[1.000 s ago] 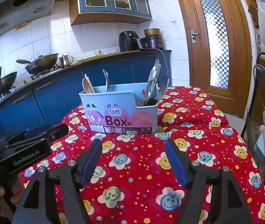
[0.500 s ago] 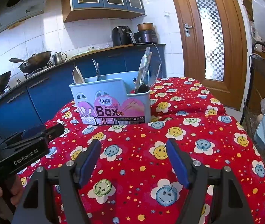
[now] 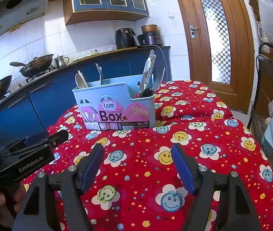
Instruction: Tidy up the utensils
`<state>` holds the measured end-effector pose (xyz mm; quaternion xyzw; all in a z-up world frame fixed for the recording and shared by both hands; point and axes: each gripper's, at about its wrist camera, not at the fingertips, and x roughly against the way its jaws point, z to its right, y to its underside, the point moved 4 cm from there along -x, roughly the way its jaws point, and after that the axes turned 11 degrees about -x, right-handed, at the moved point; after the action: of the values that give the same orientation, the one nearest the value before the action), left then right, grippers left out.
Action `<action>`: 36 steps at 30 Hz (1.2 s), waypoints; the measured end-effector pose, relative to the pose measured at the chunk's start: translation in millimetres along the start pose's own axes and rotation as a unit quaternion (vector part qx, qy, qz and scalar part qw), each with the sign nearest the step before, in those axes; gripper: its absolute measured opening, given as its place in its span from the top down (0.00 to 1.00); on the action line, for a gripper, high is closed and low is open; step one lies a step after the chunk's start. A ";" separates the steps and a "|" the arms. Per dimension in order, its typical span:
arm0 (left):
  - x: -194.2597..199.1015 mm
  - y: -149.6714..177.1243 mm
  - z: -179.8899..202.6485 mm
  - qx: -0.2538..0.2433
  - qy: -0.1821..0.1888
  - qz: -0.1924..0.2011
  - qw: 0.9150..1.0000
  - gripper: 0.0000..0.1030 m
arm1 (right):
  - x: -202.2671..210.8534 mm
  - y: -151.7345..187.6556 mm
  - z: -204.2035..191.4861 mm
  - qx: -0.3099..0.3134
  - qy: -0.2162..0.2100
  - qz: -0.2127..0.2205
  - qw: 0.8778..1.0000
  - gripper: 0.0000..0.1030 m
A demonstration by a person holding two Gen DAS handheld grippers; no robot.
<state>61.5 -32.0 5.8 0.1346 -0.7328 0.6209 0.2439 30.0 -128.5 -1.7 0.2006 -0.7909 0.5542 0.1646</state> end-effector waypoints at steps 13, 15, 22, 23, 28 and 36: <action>0.3 0.2 -1.6 0.004 -0.001 0.000 1.000 0.42 | 1.1 -0.9 -1.2 -0.001 -0.001 0.000 1.000 0.28; 0.2 0.2 -1.4 0.005 -0.001 0.000 1.000 0.42 | 1.2 -1.4 -0.8 -0.001 -0.002 0.001 1.000 0.28; 0.2 -0.1 -1.3 0.004 -0.001 0.000 1.000 0.42 | 1.3 -1.4 -0.9 -0.002 -0.002 0.000 1.000 0.28; 0.3 0.0 -1.2 0.003 -0.001 0.000 1.000 0.42 | 1.3 -1.3 -0.5 -0.001 -0.002 0.000 1.000 0.28; 0.7 -0.2 -1.1 0.004 -0.001 0.000 1.000 0.42 | 1.9 -1.8 -0.8 -0.001 -0.001 0.001 1.000 0.28; 1.7 -1.3 -0.3 0.003 -0.001 0.002 1.000 0.42 | 2.8 -2.4 0.1 -0.004 -0.005 0.000 1.000 0.28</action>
<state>60.8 -31.9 7.8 0.1347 -0.7316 0.6231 0.2417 28.7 -129.7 1.6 0.2025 -0.7939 0.5503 0.1611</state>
